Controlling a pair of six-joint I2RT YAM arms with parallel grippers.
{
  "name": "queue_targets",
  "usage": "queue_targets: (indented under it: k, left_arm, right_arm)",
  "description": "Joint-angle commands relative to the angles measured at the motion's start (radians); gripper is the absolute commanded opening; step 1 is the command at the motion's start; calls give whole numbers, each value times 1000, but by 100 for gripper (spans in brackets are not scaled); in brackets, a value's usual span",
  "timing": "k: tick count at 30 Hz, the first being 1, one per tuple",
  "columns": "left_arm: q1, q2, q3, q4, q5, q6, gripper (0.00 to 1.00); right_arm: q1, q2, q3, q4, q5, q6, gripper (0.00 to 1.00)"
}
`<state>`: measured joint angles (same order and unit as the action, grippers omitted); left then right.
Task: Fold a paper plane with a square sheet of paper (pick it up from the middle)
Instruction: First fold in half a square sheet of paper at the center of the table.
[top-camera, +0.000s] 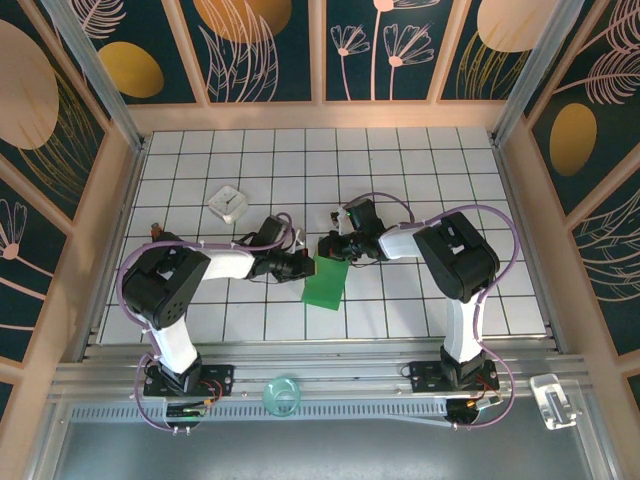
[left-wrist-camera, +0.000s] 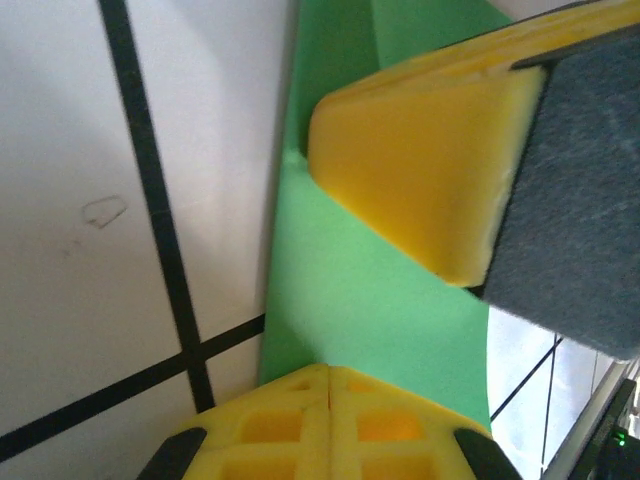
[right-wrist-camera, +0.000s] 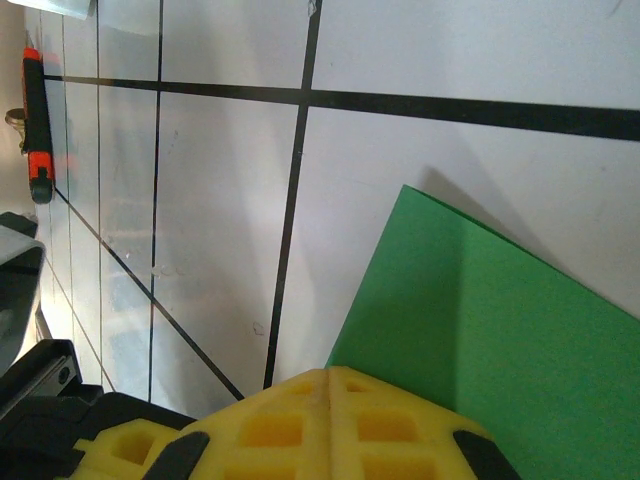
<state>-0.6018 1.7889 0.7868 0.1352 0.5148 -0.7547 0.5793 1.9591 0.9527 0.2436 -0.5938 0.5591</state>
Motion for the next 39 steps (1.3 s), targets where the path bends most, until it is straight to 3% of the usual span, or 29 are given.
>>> queue_targets:
  k: [1, 12, 39]
  left_arm:
    - [6, -2, -45, 15, 34, -11, 0]
    - [1, -49, -132, -68, 101, 64, 0]
    - [-97, -157, -231, -253, 86, 174, 0]
  right_arm:
    - [-11, 20, -42, -81, 80, -25, 0]
    - [-10, 33, -43, -101, 100, -19, 0]
    - [-10, 56, -41, -120, 137, 0, 0]
